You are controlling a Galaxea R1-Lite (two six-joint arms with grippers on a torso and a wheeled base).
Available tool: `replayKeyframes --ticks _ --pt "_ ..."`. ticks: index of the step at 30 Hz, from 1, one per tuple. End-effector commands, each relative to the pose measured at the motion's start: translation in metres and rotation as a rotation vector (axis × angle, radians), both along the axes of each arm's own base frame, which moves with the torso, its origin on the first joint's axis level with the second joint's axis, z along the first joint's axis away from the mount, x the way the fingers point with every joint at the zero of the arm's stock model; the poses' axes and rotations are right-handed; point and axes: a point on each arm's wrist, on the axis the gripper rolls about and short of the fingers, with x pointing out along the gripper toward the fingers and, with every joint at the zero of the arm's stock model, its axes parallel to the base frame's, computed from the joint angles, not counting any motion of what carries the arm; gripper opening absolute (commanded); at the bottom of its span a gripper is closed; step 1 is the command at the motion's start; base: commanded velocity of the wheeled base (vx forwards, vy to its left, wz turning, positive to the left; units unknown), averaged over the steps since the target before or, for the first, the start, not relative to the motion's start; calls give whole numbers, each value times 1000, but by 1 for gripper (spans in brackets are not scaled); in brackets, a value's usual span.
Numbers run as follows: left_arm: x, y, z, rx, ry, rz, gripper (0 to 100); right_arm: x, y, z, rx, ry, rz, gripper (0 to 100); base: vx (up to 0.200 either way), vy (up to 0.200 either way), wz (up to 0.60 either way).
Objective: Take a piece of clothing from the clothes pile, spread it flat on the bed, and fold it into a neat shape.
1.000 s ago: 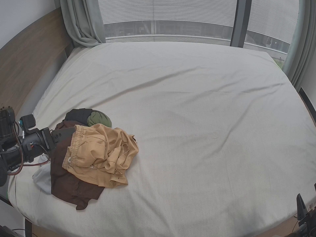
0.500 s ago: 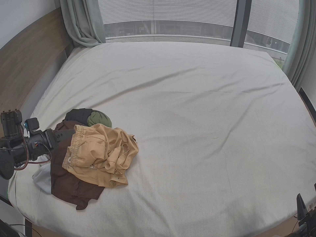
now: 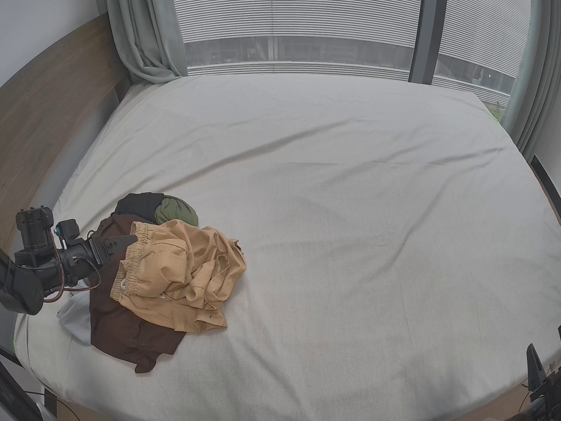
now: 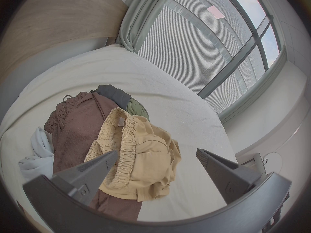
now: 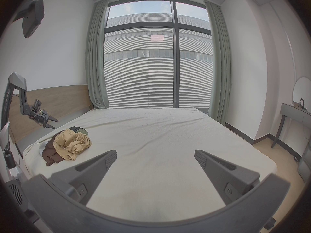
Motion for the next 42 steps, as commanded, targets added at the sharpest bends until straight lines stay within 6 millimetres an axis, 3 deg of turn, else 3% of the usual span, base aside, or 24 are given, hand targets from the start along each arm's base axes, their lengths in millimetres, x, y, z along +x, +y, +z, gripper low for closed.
replayKeyframes --ticks 1,28,42 --pt "10 3 -18 -8 42 6 100 1 0 -5 0 15 1 100 0 0 0" --pt "43 5 -51 -56 93 5 100 1 0 -5 0 15 1 100 0 0 0" --pt "53 -7 -47 -124 93 -29 100 1 0 -5 0 15 1 100 0 0 0"
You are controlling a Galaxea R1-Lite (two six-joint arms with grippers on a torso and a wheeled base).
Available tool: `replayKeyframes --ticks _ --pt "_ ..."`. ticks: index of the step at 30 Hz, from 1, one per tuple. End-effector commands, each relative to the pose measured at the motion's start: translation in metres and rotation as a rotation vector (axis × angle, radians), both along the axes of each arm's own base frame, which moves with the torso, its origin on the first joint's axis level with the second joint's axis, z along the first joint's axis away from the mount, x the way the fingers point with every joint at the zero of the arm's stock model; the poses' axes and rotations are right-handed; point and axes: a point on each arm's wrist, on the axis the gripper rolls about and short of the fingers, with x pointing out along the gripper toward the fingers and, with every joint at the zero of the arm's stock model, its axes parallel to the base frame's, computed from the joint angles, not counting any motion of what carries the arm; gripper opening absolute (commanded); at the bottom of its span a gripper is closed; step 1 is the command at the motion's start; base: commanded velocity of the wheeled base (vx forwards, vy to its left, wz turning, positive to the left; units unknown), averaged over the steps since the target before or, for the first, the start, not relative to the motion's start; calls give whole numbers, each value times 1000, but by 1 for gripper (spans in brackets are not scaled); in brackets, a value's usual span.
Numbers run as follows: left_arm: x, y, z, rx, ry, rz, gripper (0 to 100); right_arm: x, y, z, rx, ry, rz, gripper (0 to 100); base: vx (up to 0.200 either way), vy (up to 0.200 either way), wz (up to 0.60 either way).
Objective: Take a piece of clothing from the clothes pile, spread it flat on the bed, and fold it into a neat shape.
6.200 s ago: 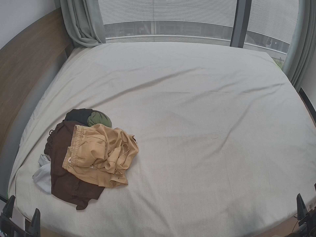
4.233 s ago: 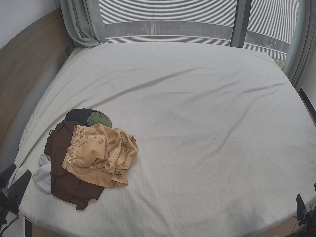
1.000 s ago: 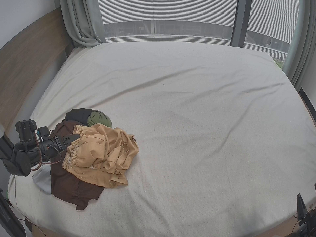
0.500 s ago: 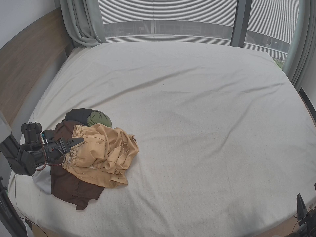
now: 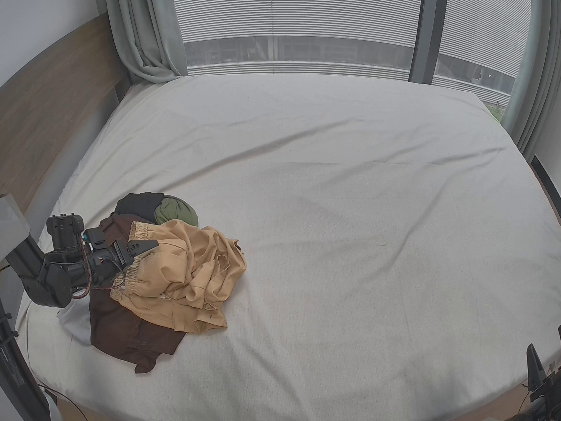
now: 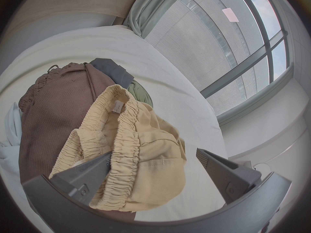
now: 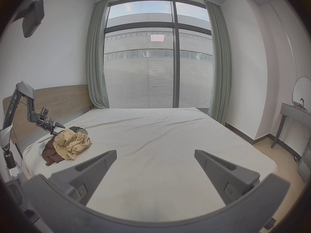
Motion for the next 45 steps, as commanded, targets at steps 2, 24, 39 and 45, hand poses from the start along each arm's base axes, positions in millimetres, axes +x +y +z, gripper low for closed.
replayKeyframes --ticks 2,24,39,45 --pt "0 -7 5 -24 -6 -19 100 1 0 -5 0 15 0 100 0 0 0" --pt "-9 -33 22 -59 -64 -115 100 1 0 -5 0 15 0 100 0 0 0" --pt "8 -41 9 -24 -79 -154 100 1 0 -5 0 15 0 100 0 0 0" --pt "11 -41 5 -24 -72 -153 100 1 0 -5 0 16 0 100 0 0 0"
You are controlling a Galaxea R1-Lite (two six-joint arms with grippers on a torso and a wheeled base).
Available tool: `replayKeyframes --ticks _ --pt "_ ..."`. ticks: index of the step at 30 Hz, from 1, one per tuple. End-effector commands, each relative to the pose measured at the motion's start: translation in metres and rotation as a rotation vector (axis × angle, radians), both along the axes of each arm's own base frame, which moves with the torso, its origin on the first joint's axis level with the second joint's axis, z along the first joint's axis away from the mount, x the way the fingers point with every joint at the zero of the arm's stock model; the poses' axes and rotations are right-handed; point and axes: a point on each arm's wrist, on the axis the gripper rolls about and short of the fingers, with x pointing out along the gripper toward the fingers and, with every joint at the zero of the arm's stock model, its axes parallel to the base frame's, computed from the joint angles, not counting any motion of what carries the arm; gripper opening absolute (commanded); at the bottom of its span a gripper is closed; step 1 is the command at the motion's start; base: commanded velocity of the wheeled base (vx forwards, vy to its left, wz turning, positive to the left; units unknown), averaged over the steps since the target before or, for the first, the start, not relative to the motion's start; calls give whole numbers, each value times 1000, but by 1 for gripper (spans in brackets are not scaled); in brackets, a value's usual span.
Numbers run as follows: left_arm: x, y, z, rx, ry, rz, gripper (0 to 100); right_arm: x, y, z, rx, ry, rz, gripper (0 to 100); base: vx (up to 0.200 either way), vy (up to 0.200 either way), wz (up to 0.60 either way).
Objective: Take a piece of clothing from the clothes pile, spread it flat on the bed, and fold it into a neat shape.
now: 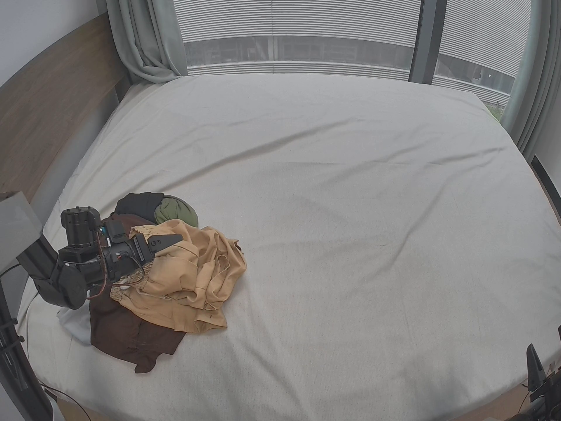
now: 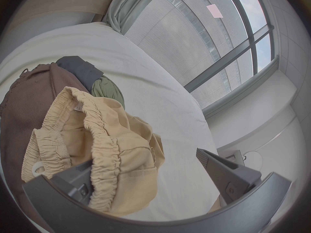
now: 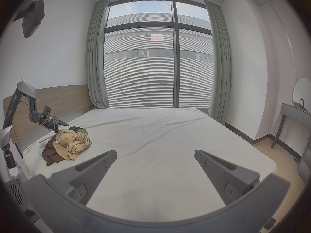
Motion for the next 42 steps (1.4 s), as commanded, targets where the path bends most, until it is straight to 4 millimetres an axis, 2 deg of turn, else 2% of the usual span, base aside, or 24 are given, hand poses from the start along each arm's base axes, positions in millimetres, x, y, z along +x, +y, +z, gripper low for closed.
replayKeyframes --ticks 1,8,9,15,26,28,35,42 --pt "2 0 -6 0 16 0 100 1 0 -5 0 16 0 100 0 0 0" --pt "4 3 -16 25 27 1 100 1 0 -5 0 15 0 100 0 0 0" --pt "4 3 -19 33 29 -2 0 1 0 -5 0 16 0 100 0 0 0" --pt "5 4 -23 52 28 -12 0 1 0 -5 0 16 0 100 0 0 0" --pt "2 1 -18 33 1 -22 0 1 0 -5 0 16 0 100 0 0 0" --pt "2 -1 -10 -10 -6 -9 0 1 0 -5 0 15 0 100 0 0 0" --pt "-7 -15 41 -233 -6 42 0 1 0 -5 0 16 0 100 0 0 0" --pt "-15 -12 55 -255 -24 39 0 1 0 -5 2 16 0 100 0 0 0"
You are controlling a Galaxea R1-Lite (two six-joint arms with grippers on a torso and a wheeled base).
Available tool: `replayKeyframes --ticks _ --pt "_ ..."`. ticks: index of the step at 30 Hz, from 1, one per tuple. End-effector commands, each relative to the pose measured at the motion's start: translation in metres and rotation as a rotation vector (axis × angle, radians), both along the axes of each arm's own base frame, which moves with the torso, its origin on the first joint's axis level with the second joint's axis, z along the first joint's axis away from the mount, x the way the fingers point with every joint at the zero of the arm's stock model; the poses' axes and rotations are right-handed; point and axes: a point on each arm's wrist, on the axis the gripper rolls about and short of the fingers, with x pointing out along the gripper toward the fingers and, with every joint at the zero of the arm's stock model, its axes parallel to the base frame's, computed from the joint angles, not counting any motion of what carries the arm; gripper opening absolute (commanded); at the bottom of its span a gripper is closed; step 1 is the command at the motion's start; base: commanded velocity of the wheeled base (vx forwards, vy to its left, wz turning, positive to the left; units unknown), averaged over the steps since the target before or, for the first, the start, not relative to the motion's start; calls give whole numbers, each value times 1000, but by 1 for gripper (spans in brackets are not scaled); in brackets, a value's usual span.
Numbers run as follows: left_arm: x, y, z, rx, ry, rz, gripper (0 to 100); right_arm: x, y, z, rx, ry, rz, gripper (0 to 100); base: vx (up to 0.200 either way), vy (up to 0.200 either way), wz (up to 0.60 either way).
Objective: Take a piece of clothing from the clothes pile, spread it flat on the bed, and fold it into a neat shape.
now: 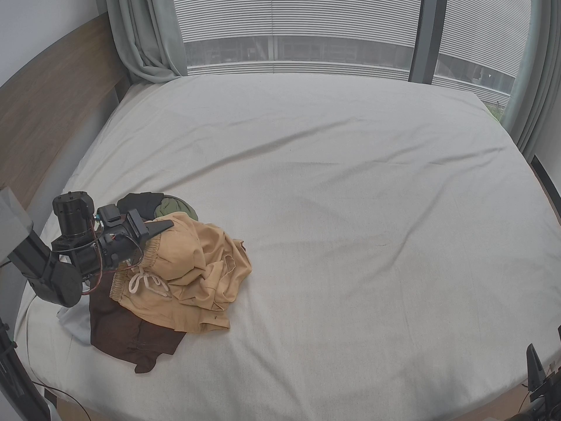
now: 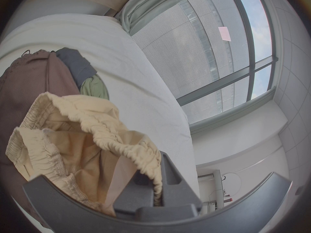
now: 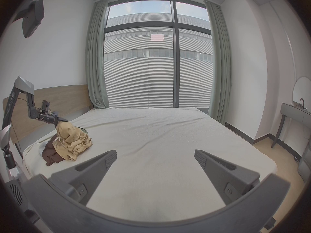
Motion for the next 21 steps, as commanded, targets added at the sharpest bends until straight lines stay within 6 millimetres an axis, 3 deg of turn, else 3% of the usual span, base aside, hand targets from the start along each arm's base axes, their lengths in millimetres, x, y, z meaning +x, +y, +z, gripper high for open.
replayKeyframes --ticks 1,10,16,21 --pt "-12 -1 25 -15 -52 -8 0 1 0 -5 0 15 1 100 0 0 0" --pt "-24 -12 32 -170 -65 -11 0 1 0 -5 2 15 4 100 0 0 0" --pt "-18 -13 30 -259 -53 3 0 1 0 -5 0 15 4 100 0 0 0" --pt "-15 -20 38 -379 -18 32 0 1 0 -5 0 15 2 100 0 0 0"
